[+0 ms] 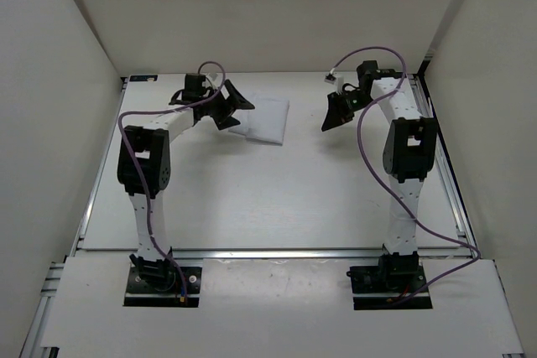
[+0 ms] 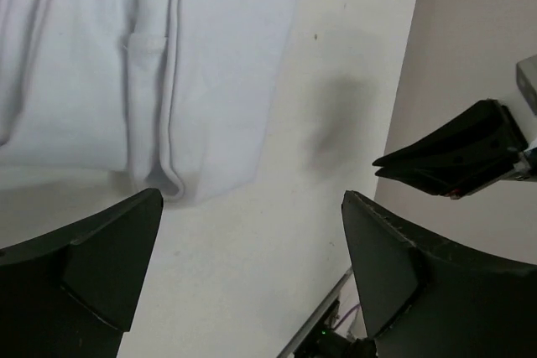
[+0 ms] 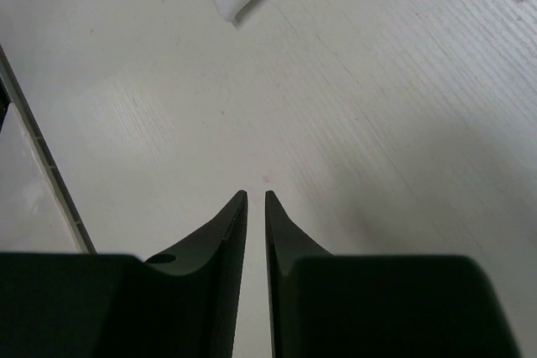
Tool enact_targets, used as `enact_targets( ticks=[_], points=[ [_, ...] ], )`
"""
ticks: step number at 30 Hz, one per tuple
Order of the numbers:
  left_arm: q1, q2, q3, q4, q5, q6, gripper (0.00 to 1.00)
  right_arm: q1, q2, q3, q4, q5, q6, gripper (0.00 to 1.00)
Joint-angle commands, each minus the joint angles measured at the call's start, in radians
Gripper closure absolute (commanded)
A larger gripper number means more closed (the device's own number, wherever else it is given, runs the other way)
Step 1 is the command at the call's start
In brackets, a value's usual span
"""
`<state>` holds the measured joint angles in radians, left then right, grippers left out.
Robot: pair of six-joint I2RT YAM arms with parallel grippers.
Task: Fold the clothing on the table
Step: Fold the skirt
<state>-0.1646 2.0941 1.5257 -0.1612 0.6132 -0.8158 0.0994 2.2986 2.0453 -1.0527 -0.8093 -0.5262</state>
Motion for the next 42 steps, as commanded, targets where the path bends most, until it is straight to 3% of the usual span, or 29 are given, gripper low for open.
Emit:
enact_targets(
  ticks=[1, 6, 24, 35, 42],
  points=[
    [-0.045, -0.02, -0.001, -0.039, -0.07, 0.051, 0.01, 0.003, -0.018, 0.013, -0.013, -0.021, -0.005, 0.81],
    [-0.088, 0.079, 0.218, -0.273, -0.204, 0.21, 0.01, -0.006, -0.024, 0.01, -0.016, -0.019, -0.009, 0.81],
    [-0.087, 0.208, 0.402, -0.345, -0.293, 0.25, 0.02, -0.032, -0.022, 0.019, -0.017, -0.013, -0.006, 0.81],
    [-0.11, 0.372, 0.669, -0.423, -0.266, 0.231, 0.08, -0.05, -0.027, -0.002, -0.015, 0.002, -0.009, 0.82],
    [-0.136, 0.402, 0.692, -0.442, -0.253, 0.239, 0.13, -0.055, -0.027, 0.003, -0.009, 0.016, -0.012, 0.82]
  ],
)
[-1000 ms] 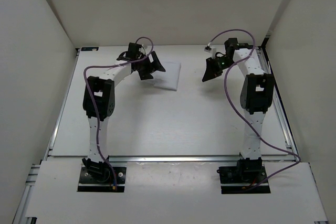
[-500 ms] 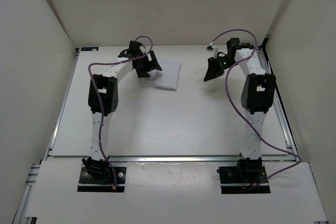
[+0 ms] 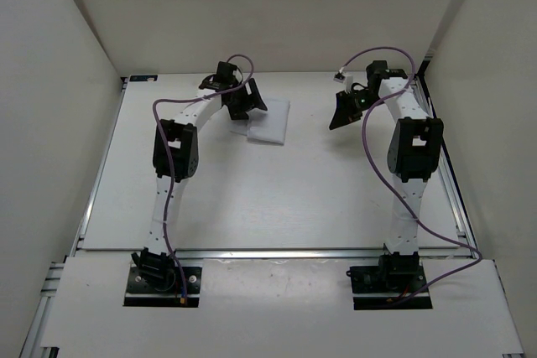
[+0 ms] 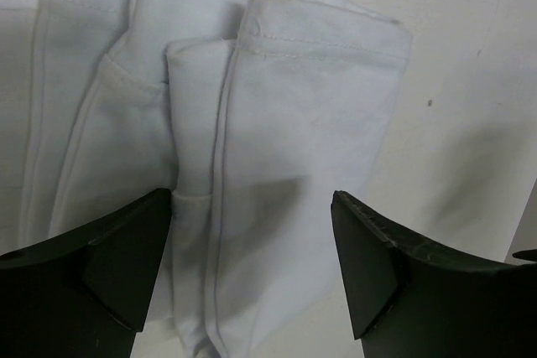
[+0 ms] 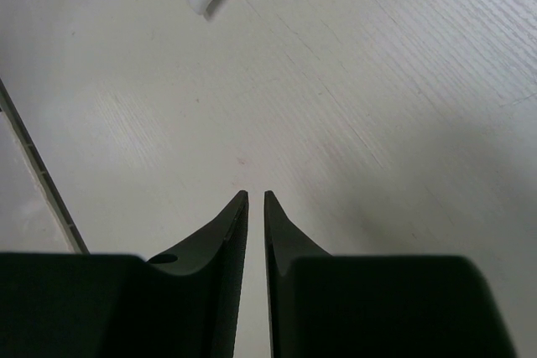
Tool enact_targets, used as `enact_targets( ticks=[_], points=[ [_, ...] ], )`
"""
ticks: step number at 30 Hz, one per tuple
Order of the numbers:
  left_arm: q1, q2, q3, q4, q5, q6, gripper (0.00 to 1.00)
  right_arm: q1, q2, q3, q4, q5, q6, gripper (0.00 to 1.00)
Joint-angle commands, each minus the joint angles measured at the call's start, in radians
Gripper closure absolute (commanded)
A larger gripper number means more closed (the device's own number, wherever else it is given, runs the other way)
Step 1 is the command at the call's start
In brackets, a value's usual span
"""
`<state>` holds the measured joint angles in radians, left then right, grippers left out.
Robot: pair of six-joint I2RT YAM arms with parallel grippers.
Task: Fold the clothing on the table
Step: Fold the skirt
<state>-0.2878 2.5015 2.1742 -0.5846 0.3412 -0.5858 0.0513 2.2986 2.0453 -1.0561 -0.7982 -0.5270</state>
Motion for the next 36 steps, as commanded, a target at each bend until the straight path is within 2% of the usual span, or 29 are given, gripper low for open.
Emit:
enact_targets(
  ticks=[1, 3, 7, 10, 12, 19, 32, 36],
  points=[
    [-0.014, -0.007, 0.042, -0.021, 0.019, 0.014, 0.14, -0.007, -0.027, 0.003, -0.002, 0.004, -0.011, 0.82],
    [-0.007, -0.007, 0.041, -0.017, 0.028, 0.006, 0.16, -0.014, -0.027, 0.0, -0.004, 0.007, -0.011, 0.82],
    [-0.013, -0.007, 0.029, -0.001, 0.05, 0.0, 0.44, -0.016, -0.022, -0.008, -0.002, 0.011, -0.011, 0.82],
    [-0.011, -0.015, 0.026, 0.02, 0.062, -0.012, 0.88, -0.016, -0.022, -0.014, 0.005, 0.022, -0.004, 0.82],
    [-0.016, -0.018, 0.015, 0.025, 0.071, -0.012, 1.0, -0.018, -0.019, -0.01, 0.004, 0.017, -0.011, 0.82],
    [-0.054, -0.058, 0.042, 0.071, 0.093, -0.058, 1.0, -0.01, -0.024, -0.013, 0.004, 0.013, -0.008, 0.83],
    [-0.068, -0.17, -0.122, 0.238, 0.116, -0.186, 1.0, -0.008, -0.03, -0.016, 0.015, 0.004, -0.001, 0.83],
    [-0.073, -0.185, -0.044, 0.23, 0.128, -0.206, 1.0, -0.007, -0.031, -0.027, 0.015, 0.002, -0.007, 0.83]
  ],
)
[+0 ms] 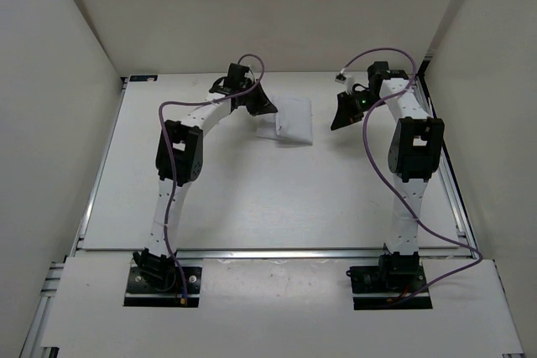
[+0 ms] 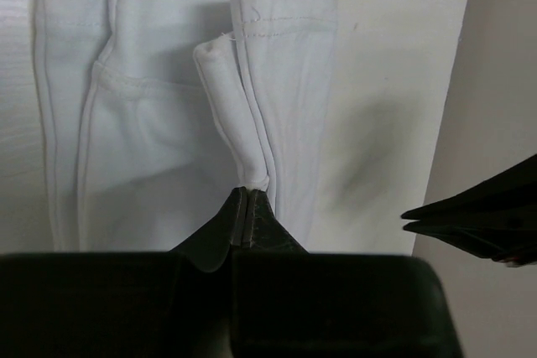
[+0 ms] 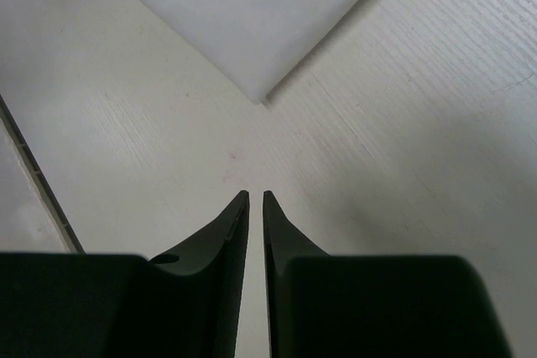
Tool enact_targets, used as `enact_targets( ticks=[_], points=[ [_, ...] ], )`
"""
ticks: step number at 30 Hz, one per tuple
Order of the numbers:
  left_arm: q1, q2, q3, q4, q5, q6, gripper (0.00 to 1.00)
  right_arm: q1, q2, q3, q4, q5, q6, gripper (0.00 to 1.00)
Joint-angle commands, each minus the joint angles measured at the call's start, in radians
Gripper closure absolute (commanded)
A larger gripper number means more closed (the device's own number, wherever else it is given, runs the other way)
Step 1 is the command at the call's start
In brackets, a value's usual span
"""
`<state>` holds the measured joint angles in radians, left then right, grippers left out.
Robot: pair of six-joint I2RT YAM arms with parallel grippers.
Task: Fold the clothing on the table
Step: Fold the skirt
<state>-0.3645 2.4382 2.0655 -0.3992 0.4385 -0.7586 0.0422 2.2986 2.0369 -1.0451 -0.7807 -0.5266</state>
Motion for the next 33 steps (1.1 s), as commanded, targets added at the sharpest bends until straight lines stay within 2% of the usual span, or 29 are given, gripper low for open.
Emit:
enact_targets(
  ticks=[1, 3, 7, 10, 13, 17, 23, 26, 33],
  points=[
    [0.006, -0.122, 0.082, 0.037, 0.026, -0.031, 1.0, -0.001, -0.034, -0.021, 0.002, -0.012, -0.009, 0.84],
    [0.009, -0.105, 0.181, 0.002, 0.017, -0.027, 1.0, -0.004, -0.034, -0.015, 0.003, -0.009, -0.009, 0.83],
    [0.042, -0.111, 0.216, -0.021, 0.025, -0.042, 1.0, 0.002, -0.036, -0.011, 0.0, -0.011, -0.007, 0.83],
    [0.088, -0.143, 0.134, 0.022, 0.026, -0.061, 1.0, 0.004, -0.034, -0.009, 0.002, -0.006, -0.01, 0.83],
    [0.136, -0.2, -0.016, 0.108, 0.029, -0.091, 1.0, 0.011, -0.034, -0.011, -0.004, 0.0, -0.012, 0.83],
    [0.156, -0.205, -0.016, 0.12, 0.037, -0.1, 1.0, 0.007, -0.031, -0.01, 0.005, 0.011, -0.009, 0.85],
    [0.119, -0.159, 0.039, 0.123, 0.062, -0.126, 1.0, 0.015, -0.041, -0.024, -0.001, 0.009, -0.009, 0.85],
    [0.09, -0.151, 0.035, 0.141, 0.066, -0.143, 1.0, 0.013, -0.042, -0.014, 0.0, 0.008, -0.007, 0.81],
    [-0.076, -0.097, 0.087, 0.096, 0.104, -0.137, 1.0, -0.018, -0.085, -0.02, 0.036, -0.012, 0.083, 0.72]
  ],
)
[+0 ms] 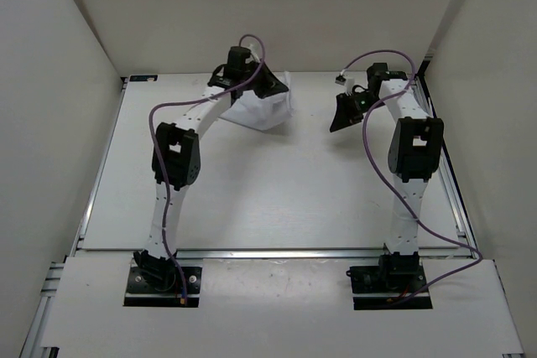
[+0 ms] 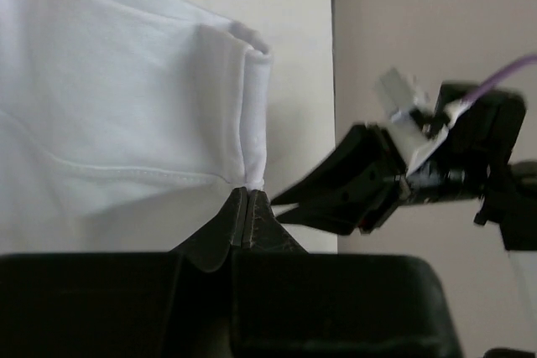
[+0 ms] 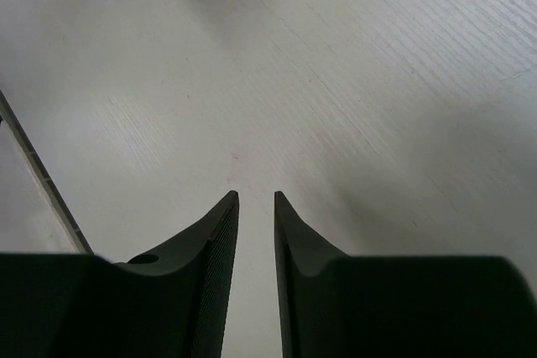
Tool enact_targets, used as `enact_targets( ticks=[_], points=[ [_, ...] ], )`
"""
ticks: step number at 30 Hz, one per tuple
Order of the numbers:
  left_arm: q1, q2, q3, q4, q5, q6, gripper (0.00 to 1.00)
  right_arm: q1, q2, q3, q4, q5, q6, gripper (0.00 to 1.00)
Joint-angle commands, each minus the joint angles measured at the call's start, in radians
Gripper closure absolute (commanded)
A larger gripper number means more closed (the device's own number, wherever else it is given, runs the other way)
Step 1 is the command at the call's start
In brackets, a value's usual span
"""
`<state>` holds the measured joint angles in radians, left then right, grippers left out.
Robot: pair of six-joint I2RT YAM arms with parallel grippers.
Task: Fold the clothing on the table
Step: Fold the skirt
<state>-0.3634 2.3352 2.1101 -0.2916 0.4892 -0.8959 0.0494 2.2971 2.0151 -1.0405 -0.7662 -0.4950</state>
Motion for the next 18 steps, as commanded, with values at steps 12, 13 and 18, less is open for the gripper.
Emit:
enact_targets(
  ticks=[12, 13, 18],
  points=[
    [-0.1, 0.095, 0.3, -0.264, -0.02, 0.134, 0.02, -0.112, -0.203, -0.179, 0.114, -0.078, 0.151, 0.06],
    [-0.082, 0.06, 0.269, -0.236, -0.037, 0.137, 0.02, -0.112, -0.197, -0.174, 0.114, -0.074, 0.153, 0.03],
    [0.01, -0.06, 0.01, -0.129, -0.089, 0.169, 0.01, -0.106, -0.176, -0.179, 0.131, -0.061, 0.194, 0.03]
  ],
)
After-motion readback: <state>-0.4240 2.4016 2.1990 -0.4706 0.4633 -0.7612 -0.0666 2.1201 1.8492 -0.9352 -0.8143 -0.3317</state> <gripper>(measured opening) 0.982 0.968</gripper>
